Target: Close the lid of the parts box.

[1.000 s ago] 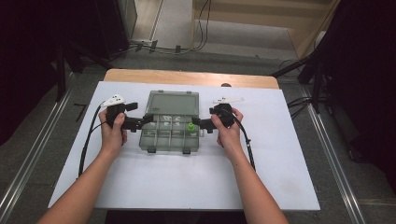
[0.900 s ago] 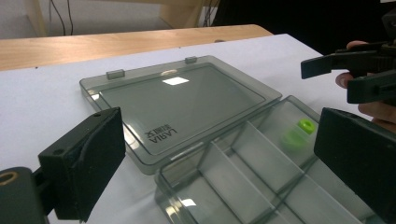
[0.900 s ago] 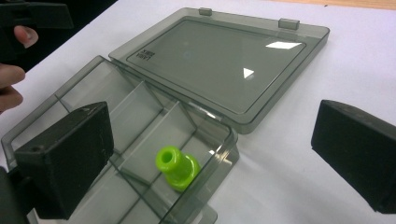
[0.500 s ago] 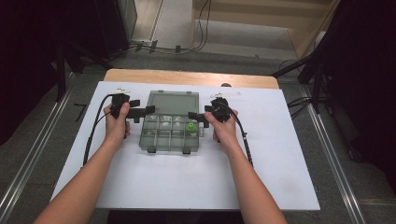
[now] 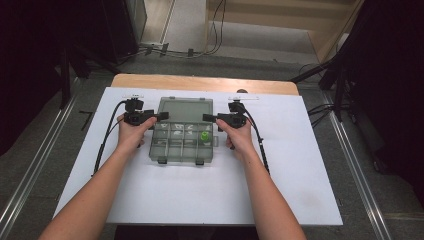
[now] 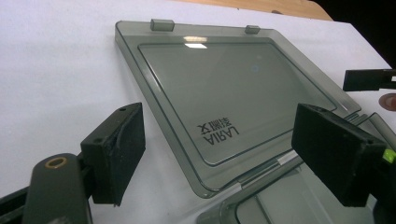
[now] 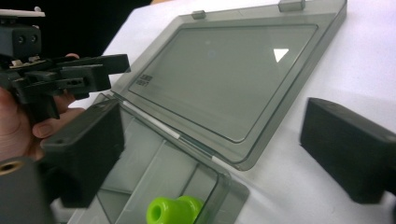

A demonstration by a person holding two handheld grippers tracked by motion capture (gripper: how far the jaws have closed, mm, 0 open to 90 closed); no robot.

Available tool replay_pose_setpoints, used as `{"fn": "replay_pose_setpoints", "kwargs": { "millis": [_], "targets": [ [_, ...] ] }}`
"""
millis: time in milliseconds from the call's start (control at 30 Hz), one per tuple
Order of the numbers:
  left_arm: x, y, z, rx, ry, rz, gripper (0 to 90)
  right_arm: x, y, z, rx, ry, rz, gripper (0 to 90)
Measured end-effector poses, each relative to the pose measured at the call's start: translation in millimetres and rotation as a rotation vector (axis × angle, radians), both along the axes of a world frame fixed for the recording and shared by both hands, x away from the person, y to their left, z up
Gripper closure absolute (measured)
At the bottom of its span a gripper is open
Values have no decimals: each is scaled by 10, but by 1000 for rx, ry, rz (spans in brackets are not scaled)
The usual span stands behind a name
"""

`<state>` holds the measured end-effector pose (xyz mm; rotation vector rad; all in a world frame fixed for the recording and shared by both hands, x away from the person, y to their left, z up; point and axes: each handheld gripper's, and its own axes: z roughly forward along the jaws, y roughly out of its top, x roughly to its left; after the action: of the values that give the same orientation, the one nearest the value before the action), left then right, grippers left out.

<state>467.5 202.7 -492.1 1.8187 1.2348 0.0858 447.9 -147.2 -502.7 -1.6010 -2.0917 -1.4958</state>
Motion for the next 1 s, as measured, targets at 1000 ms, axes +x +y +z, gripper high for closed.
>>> {"fn": "replay_pose_setpoints", "kwargs": {
  "millis": [1000],
  "targets": [
    [64, -55, -128, -65, 81, 68, 253, 102, 145, -159, -6, 84, -38, 209]
  ]
}}
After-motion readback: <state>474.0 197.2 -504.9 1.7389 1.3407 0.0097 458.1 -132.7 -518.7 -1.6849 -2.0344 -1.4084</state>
